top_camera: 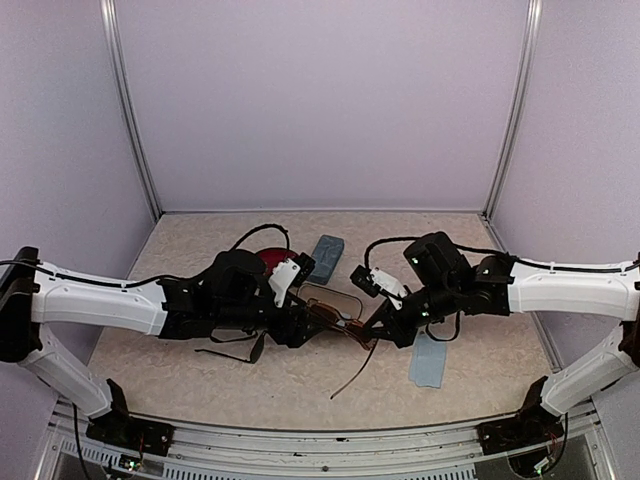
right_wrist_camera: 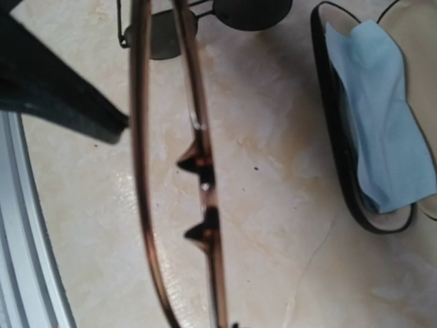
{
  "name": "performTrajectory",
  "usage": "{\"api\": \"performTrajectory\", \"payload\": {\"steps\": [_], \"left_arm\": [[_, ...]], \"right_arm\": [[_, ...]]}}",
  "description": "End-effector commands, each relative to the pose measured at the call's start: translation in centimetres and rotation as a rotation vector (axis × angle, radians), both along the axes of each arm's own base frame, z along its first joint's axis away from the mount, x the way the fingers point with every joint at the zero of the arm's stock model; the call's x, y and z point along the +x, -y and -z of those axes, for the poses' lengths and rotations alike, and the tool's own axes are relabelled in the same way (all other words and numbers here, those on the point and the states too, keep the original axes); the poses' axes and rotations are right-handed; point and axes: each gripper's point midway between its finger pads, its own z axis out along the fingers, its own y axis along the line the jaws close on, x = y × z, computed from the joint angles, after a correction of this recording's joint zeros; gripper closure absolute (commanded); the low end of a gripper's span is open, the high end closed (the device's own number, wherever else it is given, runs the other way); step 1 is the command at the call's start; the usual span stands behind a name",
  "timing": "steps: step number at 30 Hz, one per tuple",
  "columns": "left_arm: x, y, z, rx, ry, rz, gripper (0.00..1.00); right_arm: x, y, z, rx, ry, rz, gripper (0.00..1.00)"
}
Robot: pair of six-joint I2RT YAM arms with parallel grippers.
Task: Organize the sunglasses
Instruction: Fold the left temple of the sunglasses on the sunglasses.
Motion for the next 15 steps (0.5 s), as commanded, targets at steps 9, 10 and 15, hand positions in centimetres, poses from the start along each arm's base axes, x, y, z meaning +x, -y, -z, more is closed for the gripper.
{"api": "performTrajectory", "payload": {"steps": [9, 10, 15], "left_arm": [[-0.9, -3.1, -2.1, -0.002, 0.148, 0.0, 0.23], [-1.2, -3.6, -2.6, -0.005, 0.175, 0.009, 0.22], [-3.9, -4.6, -4.0, 0.05, 0.4, 0.109, 0.21]], "right_arm": [[-1.4, -0.6, -1.0, 0.06, -0.056, -0.034, 1.0], [-1.7, -0.6, -0.9, 0.059, -0.079, -0.04, 1.0], [-4.1, -1.0, -0.6, 0.07, -0.225, -0.115, 1.0]]}}
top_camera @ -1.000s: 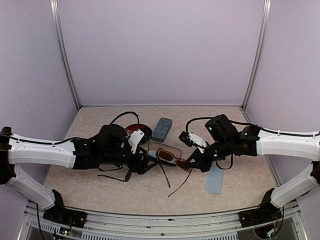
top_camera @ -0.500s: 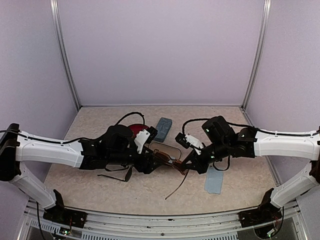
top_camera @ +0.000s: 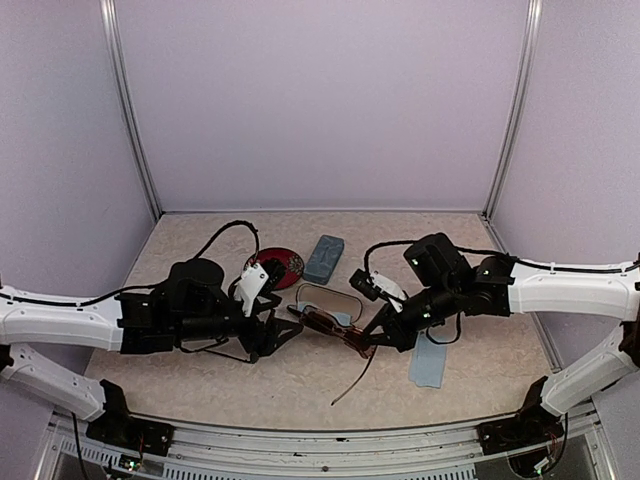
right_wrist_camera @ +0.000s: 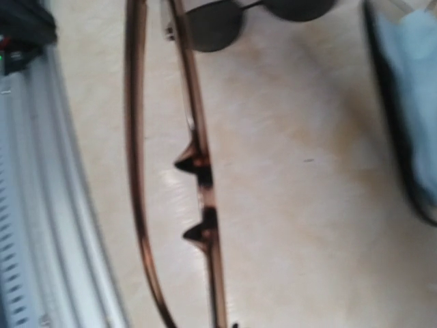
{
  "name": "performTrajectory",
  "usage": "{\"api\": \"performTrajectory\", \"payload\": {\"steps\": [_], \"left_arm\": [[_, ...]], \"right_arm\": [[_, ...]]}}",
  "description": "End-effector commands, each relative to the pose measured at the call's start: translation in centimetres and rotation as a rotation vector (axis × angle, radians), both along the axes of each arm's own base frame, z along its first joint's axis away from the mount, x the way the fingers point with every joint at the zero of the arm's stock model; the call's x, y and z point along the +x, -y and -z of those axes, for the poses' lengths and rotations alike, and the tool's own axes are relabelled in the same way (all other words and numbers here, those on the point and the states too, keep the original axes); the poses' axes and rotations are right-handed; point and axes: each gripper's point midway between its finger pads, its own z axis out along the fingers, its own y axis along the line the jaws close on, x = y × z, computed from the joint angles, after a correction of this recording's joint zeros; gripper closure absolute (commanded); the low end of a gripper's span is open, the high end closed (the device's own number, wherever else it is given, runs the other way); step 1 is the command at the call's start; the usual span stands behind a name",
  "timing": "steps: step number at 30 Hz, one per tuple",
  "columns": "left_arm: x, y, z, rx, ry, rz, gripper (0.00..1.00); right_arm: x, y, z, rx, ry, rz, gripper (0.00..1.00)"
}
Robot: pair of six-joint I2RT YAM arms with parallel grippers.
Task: Organize the sunglasses
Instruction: Fold the left temple of the sunglasses on the sunglasses, then pass from the right arm to the left
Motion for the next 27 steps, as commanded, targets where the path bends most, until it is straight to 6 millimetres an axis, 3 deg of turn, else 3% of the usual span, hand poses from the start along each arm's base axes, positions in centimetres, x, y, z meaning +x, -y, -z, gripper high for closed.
{"api": "performTrajectory", "payload": {"steps": [1, 15, 27], "left_arm": [[-2.1, -0.3, -1.3, 0.072, 0.24, 0.097, 0.21], [-5.7, 2.1, 2.2, 0.363, 0.442, 0.409, 0.2], [-6.1, 2.9, 5.4, 0.532, 0.514, 0.548, 0.2]], "right_arm": [[-2.9, -0.6, -0.3, 0.032, -0.152, -0.09, 1.0], [-5.5, -1.2, 1.3, 0.016, -0.303, -0.242, 1.0], [-6.3, -1.7, 2.1, 0.018, -0.365, -0.314, 1.0]]}}
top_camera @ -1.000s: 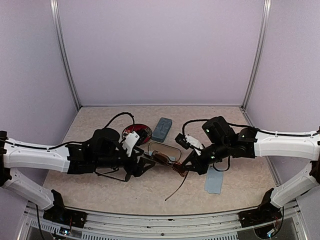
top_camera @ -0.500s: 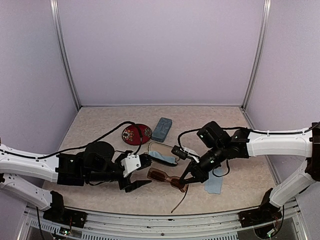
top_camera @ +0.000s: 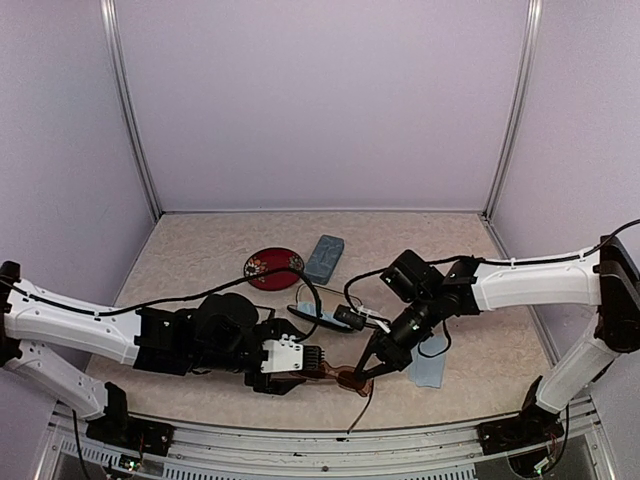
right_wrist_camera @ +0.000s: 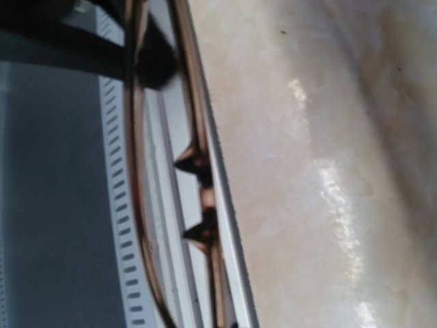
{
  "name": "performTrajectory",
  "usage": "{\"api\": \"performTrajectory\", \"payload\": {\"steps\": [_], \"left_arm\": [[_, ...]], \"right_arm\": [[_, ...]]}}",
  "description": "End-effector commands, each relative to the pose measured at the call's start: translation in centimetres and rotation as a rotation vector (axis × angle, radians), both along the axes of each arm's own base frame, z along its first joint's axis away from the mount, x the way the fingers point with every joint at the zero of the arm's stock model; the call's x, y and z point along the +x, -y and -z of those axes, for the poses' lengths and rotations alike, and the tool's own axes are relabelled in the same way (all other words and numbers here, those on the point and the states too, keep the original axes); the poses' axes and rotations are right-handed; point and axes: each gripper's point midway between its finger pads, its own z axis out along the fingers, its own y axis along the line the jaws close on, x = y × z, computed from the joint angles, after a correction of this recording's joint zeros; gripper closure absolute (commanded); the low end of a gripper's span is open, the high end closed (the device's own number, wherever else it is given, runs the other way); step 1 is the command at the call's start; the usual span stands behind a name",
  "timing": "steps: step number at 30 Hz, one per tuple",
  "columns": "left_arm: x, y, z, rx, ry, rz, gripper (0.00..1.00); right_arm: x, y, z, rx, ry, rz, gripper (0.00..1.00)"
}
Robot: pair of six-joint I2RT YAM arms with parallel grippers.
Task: Organize the sunglasses
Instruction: Pass from the right arm to the left
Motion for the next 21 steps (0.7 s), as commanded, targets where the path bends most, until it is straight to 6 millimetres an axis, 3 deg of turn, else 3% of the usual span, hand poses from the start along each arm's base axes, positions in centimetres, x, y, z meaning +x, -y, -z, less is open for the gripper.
{"api": "performTrajectory", "payload": {"steps": [1, 5, 21], "left_arm": [[-0.5, 0.7, 0.6, 0.075, 0.039, 0.066, 0.2], [-1.2, 1.2, 1.3, 0.097, 0.032, 0.105, 0.2], [-0.1, 1.3, 3.0, 0.144, 0.125, 0.036, 0.3]], "right_arm": [[-0.7, -0.8, -1.4, 0.054, -0.019, -0.06, 1.0], [-0.9, -1.0, -1.0, 0.051, -0.04, -0.073, 1.0], [-1.2, -1.3, -0.2, 0.045, -0.08, -0.102, 1.0]]}}
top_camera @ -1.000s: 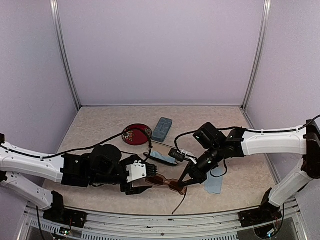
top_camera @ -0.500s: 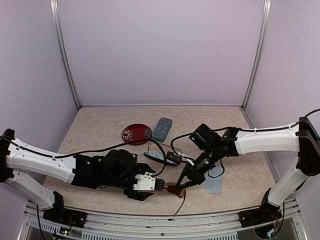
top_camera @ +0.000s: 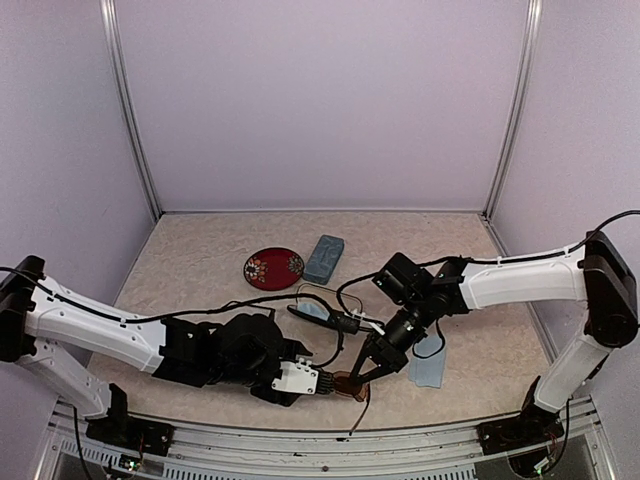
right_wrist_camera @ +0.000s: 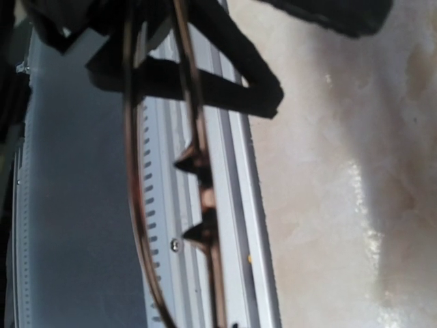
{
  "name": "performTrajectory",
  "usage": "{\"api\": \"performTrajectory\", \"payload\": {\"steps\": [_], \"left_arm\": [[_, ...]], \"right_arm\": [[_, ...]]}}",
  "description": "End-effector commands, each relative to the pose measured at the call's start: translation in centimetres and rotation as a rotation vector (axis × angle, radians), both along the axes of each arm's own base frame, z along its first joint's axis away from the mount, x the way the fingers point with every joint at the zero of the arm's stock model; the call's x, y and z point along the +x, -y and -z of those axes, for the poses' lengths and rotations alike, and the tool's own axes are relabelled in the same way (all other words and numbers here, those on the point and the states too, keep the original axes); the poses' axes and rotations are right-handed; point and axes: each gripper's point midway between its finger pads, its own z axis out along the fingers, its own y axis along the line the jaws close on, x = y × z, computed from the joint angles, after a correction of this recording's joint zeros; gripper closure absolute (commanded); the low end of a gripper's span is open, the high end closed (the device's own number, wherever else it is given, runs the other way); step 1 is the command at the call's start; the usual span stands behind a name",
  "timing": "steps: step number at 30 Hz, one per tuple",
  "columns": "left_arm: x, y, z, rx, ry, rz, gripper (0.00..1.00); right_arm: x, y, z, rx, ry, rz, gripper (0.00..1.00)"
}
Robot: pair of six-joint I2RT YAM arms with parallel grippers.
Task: Organize the sunglasses
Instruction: Pass from the right arm to the left
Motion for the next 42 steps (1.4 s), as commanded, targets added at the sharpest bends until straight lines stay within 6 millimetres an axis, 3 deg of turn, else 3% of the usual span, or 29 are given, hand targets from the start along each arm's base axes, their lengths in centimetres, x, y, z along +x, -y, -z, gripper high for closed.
{"api": "performTrajectory", "payload": {"steps": [1, 10, 19, 29, 42], "left_arm": [[0.5, 0.7, -1.4, -0.053, 0.05, -0.006, 0.3], [-0.4, 0.7, -2.6, -0.108, 0.071, 0.033, 0.3], [-0.6, 0.6, -2.7, -0.115, 0.059, 0.036, 0.49], [-0.9, 0.5, -3.4, -0.158, 0.045, 0.02, 0.65], [-1.1, 0.0, -3.1, -0.179, 0.003, -0.012, 0.69]], "right_arm": [[-0.4, -0.5, -0.3, 0.016, -0.014, -0.031, 1.0], [-0.3, -0.5, -0.1, 0.008, -0.017, -0.029, 1.0], [-0.2, -0.7, -0.1, 0.007, -0.018, -0.028, 1.0], [-0.1, -0.8, -0.1, 0.001, -0.019, -0.023, 1.0], [0.8, -1.2, -1.3, 0.037, 0.012, 0.003, 0.63]]}}
